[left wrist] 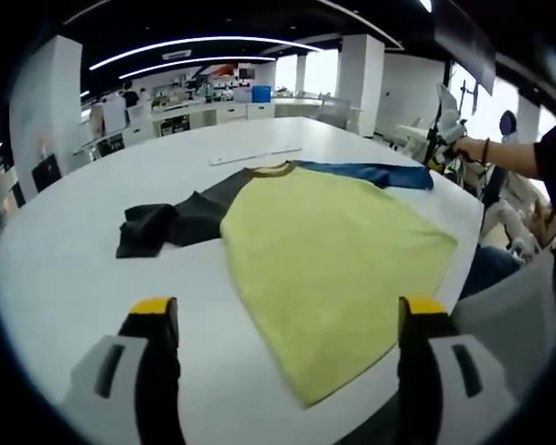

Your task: Fold the garment on the visible template until the final outline fits inside the template.

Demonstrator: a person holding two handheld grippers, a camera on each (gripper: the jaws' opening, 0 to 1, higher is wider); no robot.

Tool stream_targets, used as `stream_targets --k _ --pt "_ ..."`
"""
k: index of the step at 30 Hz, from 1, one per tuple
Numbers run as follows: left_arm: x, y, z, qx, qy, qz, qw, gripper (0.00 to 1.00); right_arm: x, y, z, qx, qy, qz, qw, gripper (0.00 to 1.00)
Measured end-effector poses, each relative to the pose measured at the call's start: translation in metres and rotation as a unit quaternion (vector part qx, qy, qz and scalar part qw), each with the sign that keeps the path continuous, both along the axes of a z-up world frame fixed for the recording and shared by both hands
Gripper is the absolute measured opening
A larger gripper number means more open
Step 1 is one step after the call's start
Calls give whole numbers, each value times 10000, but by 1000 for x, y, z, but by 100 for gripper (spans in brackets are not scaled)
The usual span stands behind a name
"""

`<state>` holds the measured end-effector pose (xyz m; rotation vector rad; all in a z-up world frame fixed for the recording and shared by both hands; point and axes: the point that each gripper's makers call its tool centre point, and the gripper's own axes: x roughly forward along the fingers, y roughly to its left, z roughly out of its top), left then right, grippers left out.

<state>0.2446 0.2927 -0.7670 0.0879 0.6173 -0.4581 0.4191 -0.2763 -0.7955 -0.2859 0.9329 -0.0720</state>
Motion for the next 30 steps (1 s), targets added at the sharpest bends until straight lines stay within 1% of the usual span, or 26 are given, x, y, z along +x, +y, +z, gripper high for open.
stream_targets --k 4,8,10,12,14,16,18,21,22,24,25,27,29,30 --pt "5 -2 4 -35 -53 12 10000 96 11 -11 -6 45 37 -65 10000 0" --pt "7 -4 4 -37 -58 -5 10000 96 6 -11 -3 -11 53 -64 10000 0" --pt "7 -4 3 -20 -44 -17 10000 96 18 -22 -8 -2 31 -76 10000 0" --pt "6 -5 3 -27 -33 -16 10000 96 14 -18 -5 -27 36 -83 10000 0" --pt "5 -5 3 -33 -17 -9 10000 96 17 -21 -7 -58 33 -66 10000 0" --pt "5 -5 2 -29 -4 -16 10000 96 26 -28 -11 11 -22 -117 9999 0" --pt "4 -6 3 -58 6 -23 10000 97 28 -23 -13 23 -8 -143 9999 0" --pt "5 -8 4 -113 -15 -37 9999 97 29 -22 -12 -113 -36 -45 9999 0" --pt "5 -8 5 -120 -19 -30 9999 97 33 -25 -15 -68 -89 -35 9999 0" --pt "5 -8 5 -114 -15 -19 9999 97 33 -25 -14 252 -239 -391 9986 0" --pt "5 -9 5 -116 -20 -17 9999 97 31 -24 -13 328 -299 -531 9976 0" --pt "5 -9 6 -120 -34 -15 9999 97 29 -23 -10 247 -352 -560 9975 5" --pt "4 -8 7 -121 -46 -6 9999 97 28 -22 -8 309 -396 -597 9969 13" --pt "4 -7 7 -142 -54 11 9999 97 26 -19 -7 429 -421 -645 9961 19"
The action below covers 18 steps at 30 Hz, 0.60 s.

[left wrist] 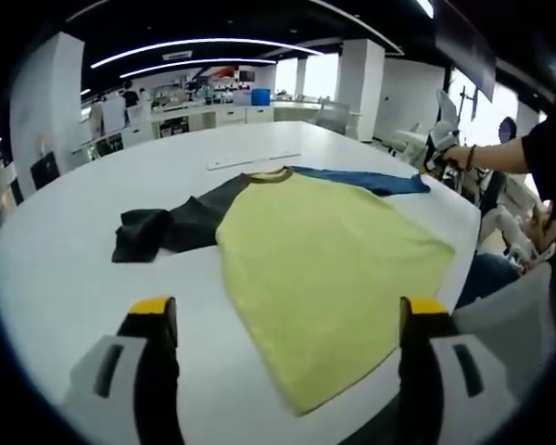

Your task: Fold the garment on the visible template until the final outline fits inside the template.

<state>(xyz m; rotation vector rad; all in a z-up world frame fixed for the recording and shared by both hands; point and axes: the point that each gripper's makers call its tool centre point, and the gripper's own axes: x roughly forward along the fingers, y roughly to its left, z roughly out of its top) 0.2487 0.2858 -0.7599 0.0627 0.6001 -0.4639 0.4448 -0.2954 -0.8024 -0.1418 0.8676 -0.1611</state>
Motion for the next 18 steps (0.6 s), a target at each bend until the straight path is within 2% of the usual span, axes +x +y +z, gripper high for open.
stream_targets --k 3,9,12,18 --pt "0 1 0 -40 -11 12 10000 98 -4 4 0 369 -79 -126 9992 31" --pt "-2 -1 2 -69 -51 -13 10000 99 -13 3 -7 591 44 -226 9980 44" --pt "-3 0 2 -76 -52 -6 10000 99 -23 5 -10 792 110 -336 9962 45" --pt "-3 2 3 -82 -64 19 9999 99 -30 2 -27 829 176 -386 9957 42"
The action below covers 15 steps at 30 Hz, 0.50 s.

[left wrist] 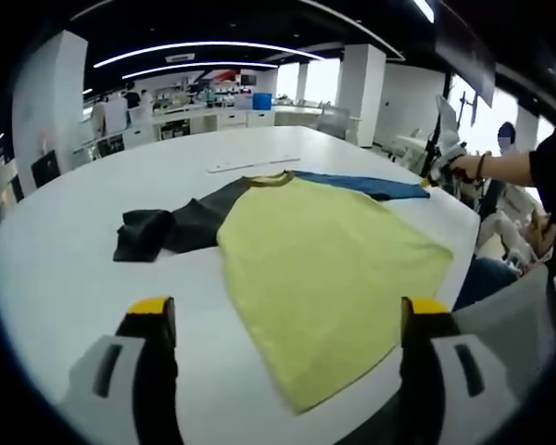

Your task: Fold the garment on the visible template until the final outline fits inside the template.

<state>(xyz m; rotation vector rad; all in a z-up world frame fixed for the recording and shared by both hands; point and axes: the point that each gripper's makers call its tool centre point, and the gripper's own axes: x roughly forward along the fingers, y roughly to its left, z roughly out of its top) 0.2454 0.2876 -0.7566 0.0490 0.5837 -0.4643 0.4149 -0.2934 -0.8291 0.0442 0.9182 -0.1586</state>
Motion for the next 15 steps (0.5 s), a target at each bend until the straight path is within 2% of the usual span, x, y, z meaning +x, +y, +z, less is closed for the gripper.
stream_targets --k 9,15 --pt "-3 7 -1 6 5 70 10000 99 -10 -4 -7 75 52 -100 9999 33" --pt "-3 12 0 -28 8 188 9998 99 -18 -5 -13 40 204 -122 9997 30"
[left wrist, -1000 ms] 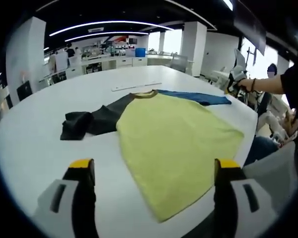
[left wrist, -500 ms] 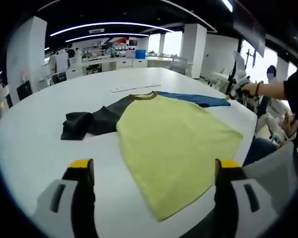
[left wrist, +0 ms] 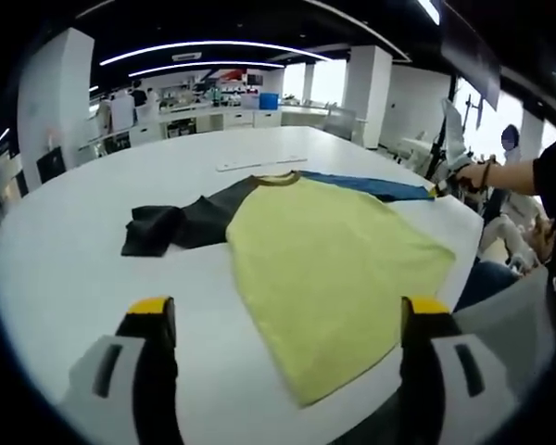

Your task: Fold the garment on the visible template until the final outline fits inside the template.

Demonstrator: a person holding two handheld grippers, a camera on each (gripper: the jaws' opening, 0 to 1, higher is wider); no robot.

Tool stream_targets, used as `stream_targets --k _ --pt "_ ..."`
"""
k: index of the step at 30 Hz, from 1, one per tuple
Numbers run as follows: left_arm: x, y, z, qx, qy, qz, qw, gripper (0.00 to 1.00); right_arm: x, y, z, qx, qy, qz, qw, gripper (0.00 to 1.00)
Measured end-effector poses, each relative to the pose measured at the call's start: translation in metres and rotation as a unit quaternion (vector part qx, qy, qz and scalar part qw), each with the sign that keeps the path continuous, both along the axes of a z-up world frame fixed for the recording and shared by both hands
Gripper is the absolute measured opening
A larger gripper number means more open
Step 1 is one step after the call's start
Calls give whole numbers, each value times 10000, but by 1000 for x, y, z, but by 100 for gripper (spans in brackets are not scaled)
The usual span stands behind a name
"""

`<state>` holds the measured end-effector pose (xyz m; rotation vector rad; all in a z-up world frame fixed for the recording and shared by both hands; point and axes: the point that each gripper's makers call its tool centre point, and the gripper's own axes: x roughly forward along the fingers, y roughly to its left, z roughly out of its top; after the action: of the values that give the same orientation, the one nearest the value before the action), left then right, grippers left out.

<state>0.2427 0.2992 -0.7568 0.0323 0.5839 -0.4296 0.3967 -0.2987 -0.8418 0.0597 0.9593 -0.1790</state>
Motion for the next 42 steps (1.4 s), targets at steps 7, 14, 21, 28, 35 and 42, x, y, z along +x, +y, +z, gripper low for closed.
stream_targets --k 7,14,21,28,35,42 --pt "-1 2 -1 34 30 32 10000 99 0 1 -1 164 -106 -126 9997 26" --pt "-2 5 -1 50 45 57 10000 98 -1 -1 -2 166 -72 -185 9997 21" --pt "-2 6 -1 46 43 76 10000 98 0 -5 -3 161 -65 -312 9994 19" --pt "-4 10 -1 77 62 92 9999 97 1 -6 -3 179 -61 -472 9987 11" --pt "-3 12 0 76 48 109 9999 98 3 -6 -3 204 -69 -522 9984 6" --pt "-5 15 0 77 43 95 9999 98 10 -7 -4 234 -156 -459 9986 0"
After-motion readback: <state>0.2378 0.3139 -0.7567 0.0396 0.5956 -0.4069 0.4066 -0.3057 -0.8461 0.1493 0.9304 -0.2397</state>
